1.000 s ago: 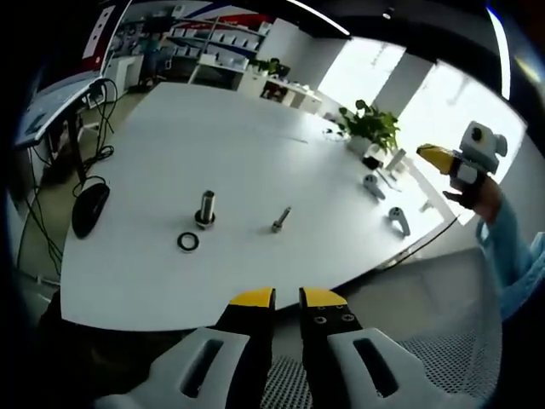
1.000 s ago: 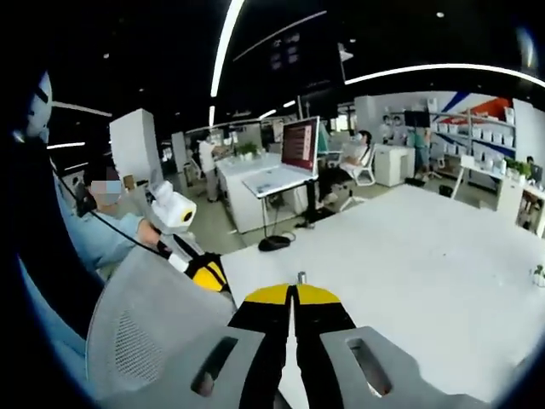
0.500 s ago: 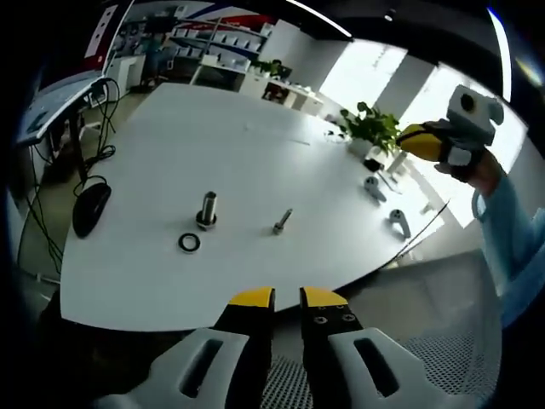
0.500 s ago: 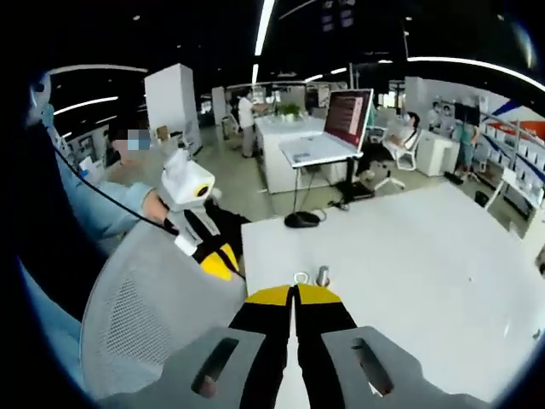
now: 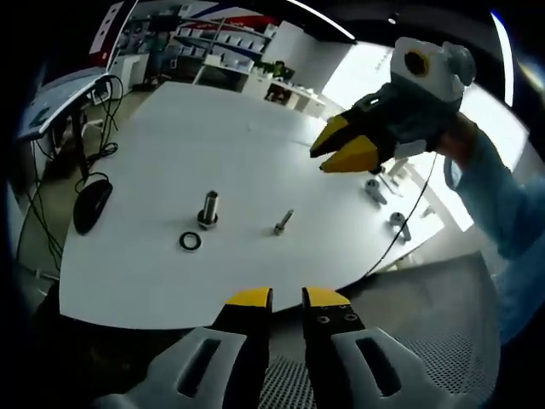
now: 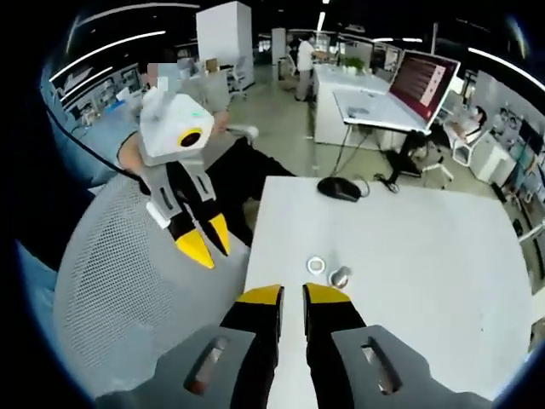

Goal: Place the washer onto the threaded stud by aligning its center hole with the stud, sliding it down to the base, and recovering from edge contact or off-axis alignment until the washer reaches the visible bottom stop.

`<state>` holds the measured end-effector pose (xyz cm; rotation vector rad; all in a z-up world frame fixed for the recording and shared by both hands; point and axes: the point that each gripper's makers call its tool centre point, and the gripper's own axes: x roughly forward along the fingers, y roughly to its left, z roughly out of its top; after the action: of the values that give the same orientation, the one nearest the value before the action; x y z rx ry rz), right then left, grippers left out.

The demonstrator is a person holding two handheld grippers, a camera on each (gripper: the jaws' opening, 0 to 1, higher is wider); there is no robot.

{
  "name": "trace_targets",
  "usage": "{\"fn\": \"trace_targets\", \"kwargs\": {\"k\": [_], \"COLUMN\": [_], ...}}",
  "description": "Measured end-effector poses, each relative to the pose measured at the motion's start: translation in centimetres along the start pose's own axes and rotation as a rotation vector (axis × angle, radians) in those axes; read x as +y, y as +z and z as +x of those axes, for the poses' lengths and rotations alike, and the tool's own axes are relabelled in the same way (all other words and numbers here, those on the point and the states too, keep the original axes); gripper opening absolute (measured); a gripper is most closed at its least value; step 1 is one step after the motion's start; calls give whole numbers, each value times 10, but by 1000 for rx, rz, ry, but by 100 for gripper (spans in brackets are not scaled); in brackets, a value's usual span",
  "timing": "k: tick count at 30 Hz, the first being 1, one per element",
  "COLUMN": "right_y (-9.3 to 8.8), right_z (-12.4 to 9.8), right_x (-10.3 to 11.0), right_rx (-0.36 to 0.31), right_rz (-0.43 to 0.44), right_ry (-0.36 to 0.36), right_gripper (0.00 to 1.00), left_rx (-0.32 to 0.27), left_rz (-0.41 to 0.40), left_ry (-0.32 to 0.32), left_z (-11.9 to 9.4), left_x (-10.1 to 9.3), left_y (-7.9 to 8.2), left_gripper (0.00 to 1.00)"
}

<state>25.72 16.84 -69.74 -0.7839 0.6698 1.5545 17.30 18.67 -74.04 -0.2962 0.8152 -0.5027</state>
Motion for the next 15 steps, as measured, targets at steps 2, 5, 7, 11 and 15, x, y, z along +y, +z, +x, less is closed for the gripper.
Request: {"fn": "trace_targets", "kwargs": {"k": [2, 5, 7, 11, 15], "right_y": [1, 0, -3, -7, -10], "right_z": [9, 27, 32, 51, 66], "right_x": [-2, -4, -5, -10, -12], "right_rx": [14, 52, 78, 139, 179], "right_rz": [-12, -39, -65, -142, -206], "right_ry": [9, 35, 43, 55, 78], "right_gripper": [13, 17, 17, 18, 19], "left_rx": [3, 3, 10, 8, 9], "left_rz": [2, -3, 2, -2, -3], "left_ry": [0, -4, -6, -12, -14], "left_z": [0, 1, 1, 1, 1], "left_x": [0, 0, 0, -1, -2], "left_y": [0, 0, -1, -1, -1], "left_gripper": [12, 12, 13, 13, 13]}}
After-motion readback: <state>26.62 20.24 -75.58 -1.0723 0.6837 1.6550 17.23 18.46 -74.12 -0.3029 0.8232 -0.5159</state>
